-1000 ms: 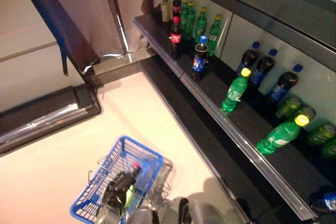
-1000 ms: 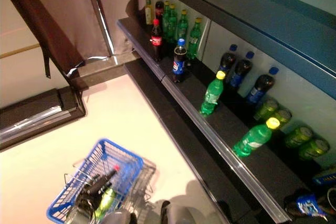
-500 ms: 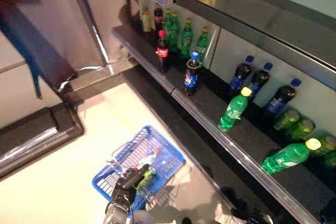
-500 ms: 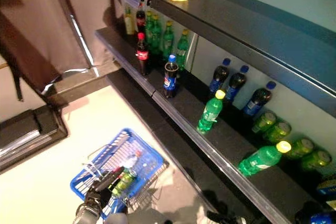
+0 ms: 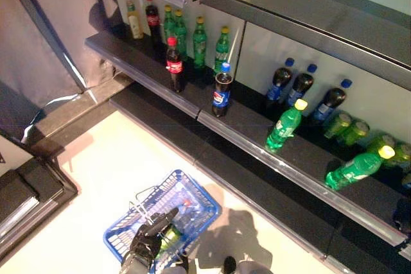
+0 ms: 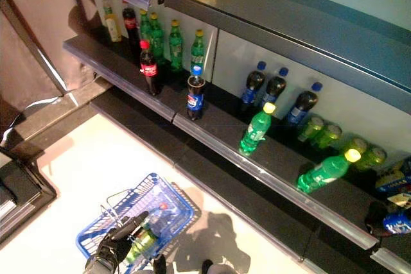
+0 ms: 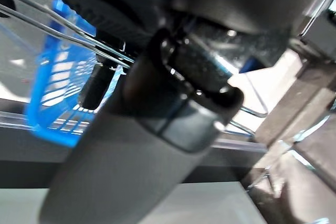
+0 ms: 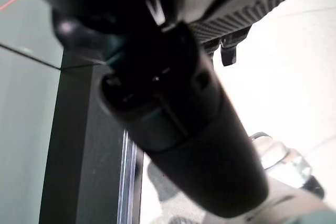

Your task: Pick up the drink and place into the basket.

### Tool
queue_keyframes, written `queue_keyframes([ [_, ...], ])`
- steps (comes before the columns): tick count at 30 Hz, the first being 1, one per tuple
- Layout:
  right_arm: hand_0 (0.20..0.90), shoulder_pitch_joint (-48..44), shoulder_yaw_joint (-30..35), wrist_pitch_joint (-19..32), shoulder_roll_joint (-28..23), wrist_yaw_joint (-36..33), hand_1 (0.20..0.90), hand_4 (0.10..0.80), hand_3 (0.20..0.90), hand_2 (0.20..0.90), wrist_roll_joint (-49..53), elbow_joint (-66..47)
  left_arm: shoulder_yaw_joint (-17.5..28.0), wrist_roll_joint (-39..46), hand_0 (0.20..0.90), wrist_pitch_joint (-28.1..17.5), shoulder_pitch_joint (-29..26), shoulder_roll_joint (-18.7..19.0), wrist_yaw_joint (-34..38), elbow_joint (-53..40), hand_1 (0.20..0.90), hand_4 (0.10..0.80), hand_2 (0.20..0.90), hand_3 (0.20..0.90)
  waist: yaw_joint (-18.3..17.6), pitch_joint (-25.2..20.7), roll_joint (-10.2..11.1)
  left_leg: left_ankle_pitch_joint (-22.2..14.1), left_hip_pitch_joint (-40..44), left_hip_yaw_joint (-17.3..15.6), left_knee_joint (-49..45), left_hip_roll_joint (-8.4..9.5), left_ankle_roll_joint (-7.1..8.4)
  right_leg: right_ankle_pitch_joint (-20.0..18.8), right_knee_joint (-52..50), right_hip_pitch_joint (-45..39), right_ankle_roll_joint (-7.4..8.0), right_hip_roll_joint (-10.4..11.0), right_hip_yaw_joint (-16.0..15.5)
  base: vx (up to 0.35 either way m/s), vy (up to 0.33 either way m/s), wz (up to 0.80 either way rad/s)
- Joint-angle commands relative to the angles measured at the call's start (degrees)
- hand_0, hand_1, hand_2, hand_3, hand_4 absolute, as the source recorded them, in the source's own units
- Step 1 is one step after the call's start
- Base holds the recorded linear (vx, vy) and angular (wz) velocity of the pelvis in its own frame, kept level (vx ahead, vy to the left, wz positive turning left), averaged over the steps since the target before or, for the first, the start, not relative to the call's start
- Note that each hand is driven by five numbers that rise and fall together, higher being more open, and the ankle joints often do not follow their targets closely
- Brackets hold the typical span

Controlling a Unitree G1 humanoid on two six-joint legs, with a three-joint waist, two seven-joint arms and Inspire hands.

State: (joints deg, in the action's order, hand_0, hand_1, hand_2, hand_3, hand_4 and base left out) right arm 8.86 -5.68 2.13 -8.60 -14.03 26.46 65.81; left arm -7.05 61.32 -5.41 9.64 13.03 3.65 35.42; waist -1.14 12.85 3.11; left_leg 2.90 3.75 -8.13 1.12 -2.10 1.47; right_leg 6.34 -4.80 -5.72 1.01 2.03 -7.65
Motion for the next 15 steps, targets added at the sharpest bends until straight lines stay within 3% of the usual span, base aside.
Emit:
queue_keyframes([
  [1,0.9,-1.19,-1.62,-0.95,-4.86,-2.05,0.9,0.8,0.9,0.9,1.78,0.54,3.45,2.64,0.3,-10.81,-5.61,-0.67,-5.76,-12.33,0.3,0.1,0.3,0.2,2.75,-3.1,0.78,-3.54,-12.05,-1.53,-31.84,3.31,1.07,-3.74,-0.16,1.5,-0.64,0.29,-0.54,0.011,-0.046,0.02],
  [3,0.9,-1.66,-1.29,-1.6,-5.04,-2.35,0.9,0.8,0.9,0.9,2.53,0.98,3.15,2.18,0.3,-10.28,-5.6,-1.21,-6.55,-11.3,0.3,0.1,0.3,0.2,3.2,-2.72,0.37,-3.21,-13.89,0.0,-33.54,3.55,0.94,-3.24,-1.53,1.83,-1.03,-0.11,-0.08,0.041,0.046,-0.15],
  [5,0.9,-2.48,-0.77,-1.63,-5.28,-2.46,0.9,0.8,0.9,0.9,2.39,1.67,2.77,2.66,0.3,-10.32,-5.04,-1.72,-7.4,-9.94,0.3,0.1,0.3,0.2,3.89,-2.54,-0.08,-3.29,-12.25,2.32,-26.59,2.56,0.59,-3.03,-1.8,1.51,-0.34,-0.27,1.24,0.115,0.211,-0.01],
  [7,0.9,-3.17,-1.15,-1.24,-5.6,-2.51,0.9,0.8,0.9,0.9,2.07,2.22,2.28,4.59,0.3,-11.18,-4.17,-1.7,-8.47,-9.51,0.3,0.1,0.3,0.2,4.21,-2.97,-0.8,-1.2,-9.86,4.68,-14.64,-0.87,0.94,-2.43,-1.24,0.79,0.24,-1.14,3.75,0.211,0.347,-0.08],
  [8,0.9,-3.4,-1.32,-1.51,-5.79,-2.56,0.9,0.8,0.9,0.9,1.95,2.42,2.25,5.17,0.3,-11.76,-3.7,-1.72,-8.66,-9.39,0.3,0.1,0.3,0.2,4.64,-3.15,-1.17,1.96,-9.09,6.69,-9.19,-3.62,2.24,-1.91,-1.01,0.07,0.46,-1.48,5.21,0.238,0.343,-0.06],
  [9,0.9,-3.49,-1.33,-1.88,-5.89,-2.66,0.9,0.8,0.9,0.9,2.0,2.48,2.32,5.44,0.3,-11.94,-3.54,-1.87,-8.68,-9.28,0.3,0.1,0.3,0.2,4.76,-3.23,-1.21,2.92,-8.81,7.27,-7.92,-4.64,2.7,-1.71,-0.97,-0.18,0.55,-1.5,5.82,0.324,0.423,0.06],
  [10,0.9,-3.4,-1.02,-2.93,-5.97,-3.03,0.9,0.8,0.9,0.9,2.42,2.8,2.85,5.95,0.3,-12.21,-3.58,-2.66,-8.77,-8.4,0.3,0.1,0.3,0.2,4.96,-3.62,-1.57,5.95,-8.46,9.53,-4.3,-8.09,4.02,-0.82,-1.47,-0.6,0.75,-1.43,7.65,0.294,0.397,0.07],
  [12,0.9,-3.51,-0.42,-3.72,-6.32,-3.1,0.9,0.8,0.9,0.9,2.44,3.58,3.53,5.45,0.3,-11.88,-4.31,-3.22,-9.26,-7.54,0.3,0.1,0.3,0.2,4.98,-3.61,-1.97,7.52,-8.11,10.57,-2.85,-10.57,4.95,0.1,-2.15,-1.17,1.23,-0.29,8.72,0.302,0.477,-0.05],
  [15,0.9,-3.96,0.01,-2.89,-6.33,-2.43,0.9,0.8,0.9,0.9,1.39,4.47,3.47,3.81,0.3,-10.53,-5.65,-2.7,-8.44,-8.34,0.3,0.1,0.3,0.2,4.64,-3.67,-2.34,3.11,-6.46,8.87,-3.33,-10.25,5.3,0.53,-3.82,-0.68,3.52,3.79,6.96,0.276,0.519,-0.25],
])
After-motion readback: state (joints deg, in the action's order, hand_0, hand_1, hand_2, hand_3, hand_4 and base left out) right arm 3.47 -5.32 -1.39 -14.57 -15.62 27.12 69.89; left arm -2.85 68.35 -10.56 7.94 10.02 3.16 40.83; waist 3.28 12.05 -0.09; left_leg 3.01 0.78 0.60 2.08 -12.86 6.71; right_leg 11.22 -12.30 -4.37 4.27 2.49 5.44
